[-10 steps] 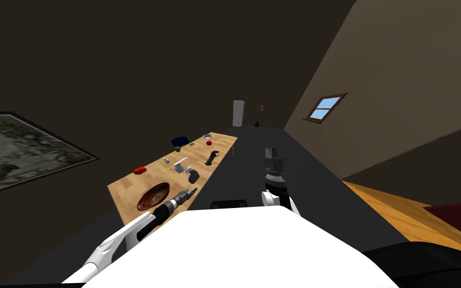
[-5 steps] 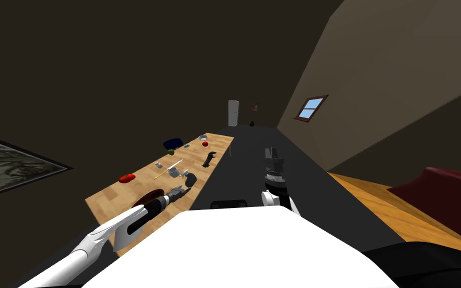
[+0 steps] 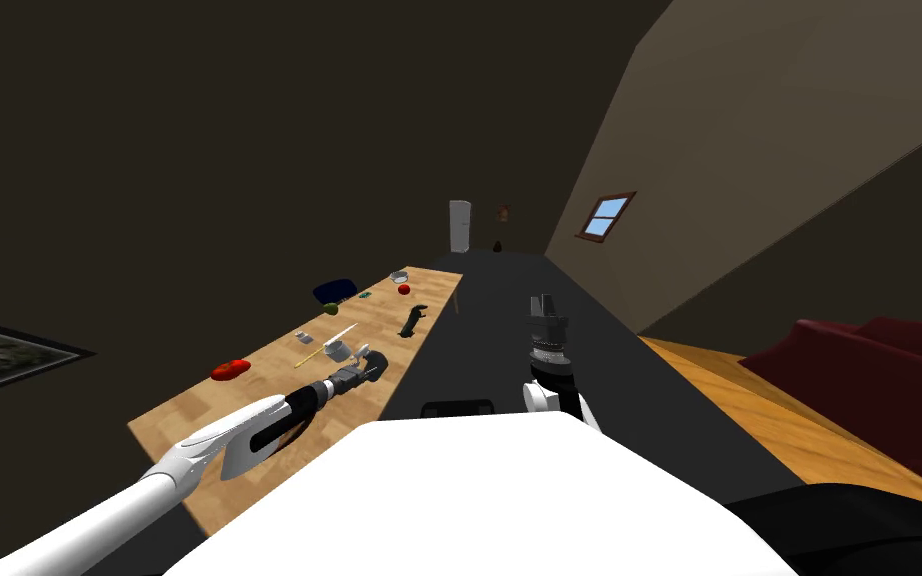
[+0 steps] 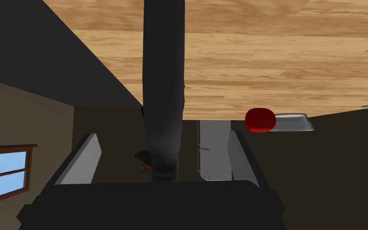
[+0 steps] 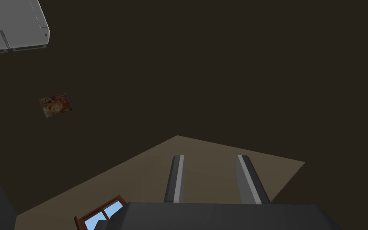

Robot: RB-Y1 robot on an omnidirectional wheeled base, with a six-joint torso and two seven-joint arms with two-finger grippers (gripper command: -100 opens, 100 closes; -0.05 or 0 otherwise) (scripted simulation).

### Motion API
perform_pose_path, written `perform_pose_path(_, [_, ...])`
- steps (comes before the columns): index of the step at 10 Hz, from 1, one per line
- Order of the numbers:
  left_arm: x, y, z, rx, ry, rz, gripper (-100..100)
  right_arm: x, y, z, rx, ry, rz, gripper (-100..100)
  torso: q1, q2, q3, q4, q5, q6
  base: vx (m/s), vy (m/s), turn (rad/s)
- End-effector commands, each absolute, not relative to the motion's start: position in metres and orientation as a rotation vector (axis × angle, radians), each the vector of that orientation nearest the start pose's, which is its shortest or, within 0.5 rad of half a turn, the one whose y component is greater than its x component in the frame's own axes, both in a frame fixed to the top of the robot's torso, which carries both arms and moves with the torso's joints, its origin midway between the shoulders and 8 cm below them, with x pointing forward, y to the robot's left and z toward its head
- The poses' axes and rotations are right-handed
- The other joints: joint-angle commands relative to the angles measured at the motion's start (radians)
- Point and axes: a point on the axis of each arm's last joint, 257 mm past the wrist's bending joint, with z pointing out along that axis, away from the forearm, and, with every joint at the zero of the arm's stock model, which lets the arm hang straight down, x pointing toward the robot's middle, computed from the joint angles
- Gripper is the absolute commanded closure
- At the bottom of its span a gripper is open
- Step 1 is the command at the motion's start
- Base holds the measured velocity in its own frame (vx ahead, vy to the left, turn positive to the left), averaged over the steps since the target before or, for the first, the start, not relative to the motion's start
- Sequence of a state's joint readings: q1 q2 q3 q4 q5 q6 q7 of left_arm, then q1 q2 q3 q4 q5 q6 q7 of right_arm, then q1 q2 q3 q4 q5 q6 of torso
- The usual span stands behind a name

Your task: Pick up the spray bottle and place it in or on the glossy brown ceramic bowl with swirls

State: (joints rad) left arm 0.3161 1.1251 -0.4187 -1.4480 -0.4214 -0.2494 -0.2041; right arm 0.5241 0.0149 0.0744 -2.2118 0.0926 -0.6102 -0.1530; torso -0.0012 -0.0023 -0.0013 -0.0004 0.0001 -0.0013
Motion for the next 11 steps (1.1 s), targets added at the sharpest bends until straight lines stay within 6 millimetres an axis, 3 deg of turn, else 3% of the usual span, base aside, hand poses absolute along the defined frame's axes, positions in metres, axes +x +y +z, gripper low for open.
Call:
perform_pose_path(1, [0.334,0.441,-0.394,0.296,2.252,-0.17,0,0.341,-0.245,0.006,0.659,0.609,1.465,0,0.0,0.0,0.0,0.0,0.0,0.0,0.0,0.0,0.0])
perform_pose_path(2, [0.334,0.44,-0.402,0.281,2.252,-0.164,-100,0.341,-0.245,0.006,0.659,0.609,1.465,0,0.0,0.0,0.0,0.0,0.0,0.0,0.022,0.003,-0.096])
perform_pose_path(4, [0.335,0.44,-0.403,0.278,2.252,-0.164,-100,0.341,-0.245,0.006,0.659,0.609,1.465,0,0.001,-0.002,-0.001,0.0,0.0,0.0,0.034,0.006,-0.063])
perform_pose_path(5, [0.335,0.44,-0.404,0.278,2.251,-0.163,100,0.341,-0.245,0.006,0.659,0.609,1.465,0,0.001,-0.001,-0.001,0.0,0.0,0.0,0.0,0.0,0.0])
perform_pose_path(9, [0.335,0.44,-0.403,0.281,2.251,-0.162,100,0.341,-0.245,0.006,0.659,0.609,1.465,0,0.0,0.001,0.0,0.0,0.0,0.0,0.0,0.0,0.0])
perform_pose_path(10, [0.335,0.44,-0.403,0.281,2.251,-0.162,0,0.341,-0.245,0.006,0.659,0.609,1.465,0,0.0,0.001,0.0,0.0,0.0,0.0,0.0,0.0,0.0])
perform_pose_path(11, [0.333,0.441,-0.395,0.293,2.252,-0.169,100,0.341,-0.245,0.006,0.659,0.609,1.465,0,0.0,0.001,0.0,0.0,0.0,0.0,-0.029,-0.006,0.132])
